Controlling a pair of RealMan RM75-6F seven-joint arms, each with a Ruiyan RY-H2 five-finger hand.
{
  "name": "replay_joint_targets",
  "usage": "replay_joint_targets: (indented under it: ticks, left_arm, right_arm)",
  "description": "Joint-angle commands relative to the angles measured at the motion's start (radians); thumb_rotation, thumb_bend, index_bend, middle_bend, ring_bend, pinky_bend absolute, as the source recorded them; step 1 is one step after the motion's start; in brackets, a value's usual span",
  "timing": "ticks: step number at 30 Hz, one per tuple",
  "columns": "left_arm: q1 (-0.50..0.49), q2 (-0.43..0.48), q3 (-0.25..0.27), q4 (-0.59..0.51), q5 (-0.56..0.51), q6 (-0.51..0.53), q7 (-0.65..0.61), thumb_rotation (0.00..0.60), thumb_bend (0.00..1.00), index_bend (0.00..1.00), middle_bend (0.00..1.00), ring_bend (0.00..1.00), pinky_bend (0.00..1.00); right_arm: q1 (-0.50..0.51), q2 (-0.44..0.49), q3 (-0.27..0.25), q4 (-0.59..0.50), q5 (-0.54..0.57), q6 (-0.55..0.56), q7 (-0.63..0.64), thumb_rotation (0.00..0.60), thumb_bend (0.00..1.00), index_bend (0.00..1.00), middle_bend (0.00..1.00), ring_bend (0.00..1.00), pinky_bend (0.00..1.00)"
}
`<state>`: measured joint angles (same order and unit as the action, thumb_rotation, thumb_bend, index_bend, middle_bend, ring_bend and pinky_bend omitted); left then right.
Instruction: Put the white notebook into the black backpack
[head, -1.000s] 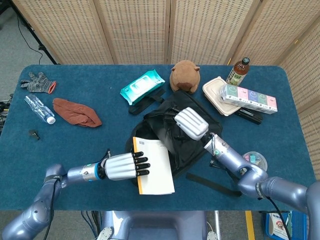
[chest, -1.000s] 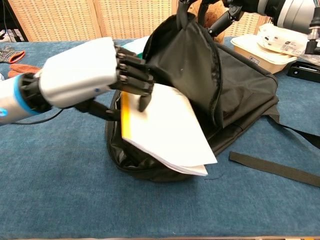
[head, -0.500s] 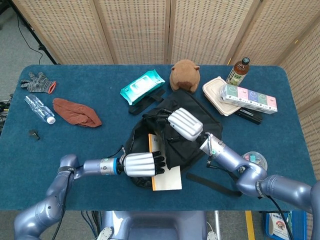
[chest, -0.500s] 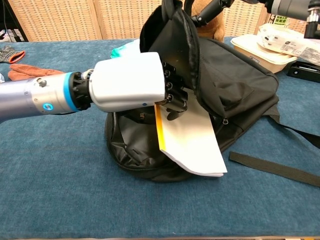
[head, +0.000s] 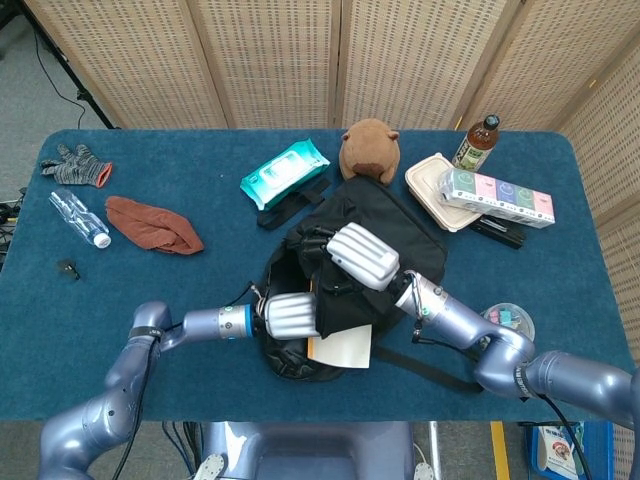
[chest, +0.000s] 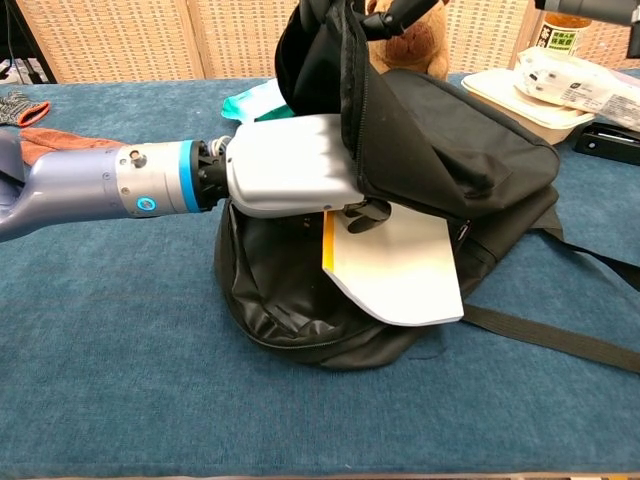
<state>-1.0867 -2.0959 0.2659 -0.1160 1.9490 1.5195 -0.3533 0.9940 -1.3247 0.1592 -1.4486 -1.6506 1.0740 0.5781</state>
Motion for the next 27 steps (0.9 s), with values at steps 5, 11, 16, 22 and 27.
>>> replay_joint_targets:
  ticks: [5,11,16,22,27]
  left_arm:
    - [-0.015,-0.009,0.002,0.009,-0.018,-0.078,0.035,0.6,0.63,0.78,0.64,0.48,0.63]
    - [-0.019,-0.004,0.021,0.018,-0.01,-0.099,0.061,0.6,0.63,0.78,0.63,0.47,0.63]
    - [-0.013,0.008,0.037,0.023,-0.004,-0.107,0.087,0.6,0.63,0.78,0.63,0.47,0.63]
    - [-0.018,0.011,0.028,0.029,-0.024,-0.16,0.118,0.6,0.6,0.78,0.61,0.46,0.63]
    - [-0.019,0.014,0.016,0.031,-0.044,-0.192,0.147,0.6,0.57,0.78,0.6,0.46,0.63]
  right_arm:
    - [0.001,0.017,0.001,-0.017,-0.004,0.002,0.007,0.6,0.69,0.64,0.43,0.29,0.46]
    - [0.001,0.029,-0.003,-0.009,-0.007,-0.002,0.003,0.6,0.69,0.64,0.43,0.29,0.46]
    - [-0.002,0.035,-0.007,0.005,-0.002,-0.008,0.008,0.6,0.7,0.64,0.43,0.29,0.46]
    - [-0.002,0.042,-0.007,0.005,-0.004,-0.007,0.006,0.6,0.7,0.64,0.43,0.29,0.46]
    - [-0.002,0.044,-0.006,0.003,0.001,-0.01,0.001,0.6,0.7,0.64,0.43,0.29,0.46]
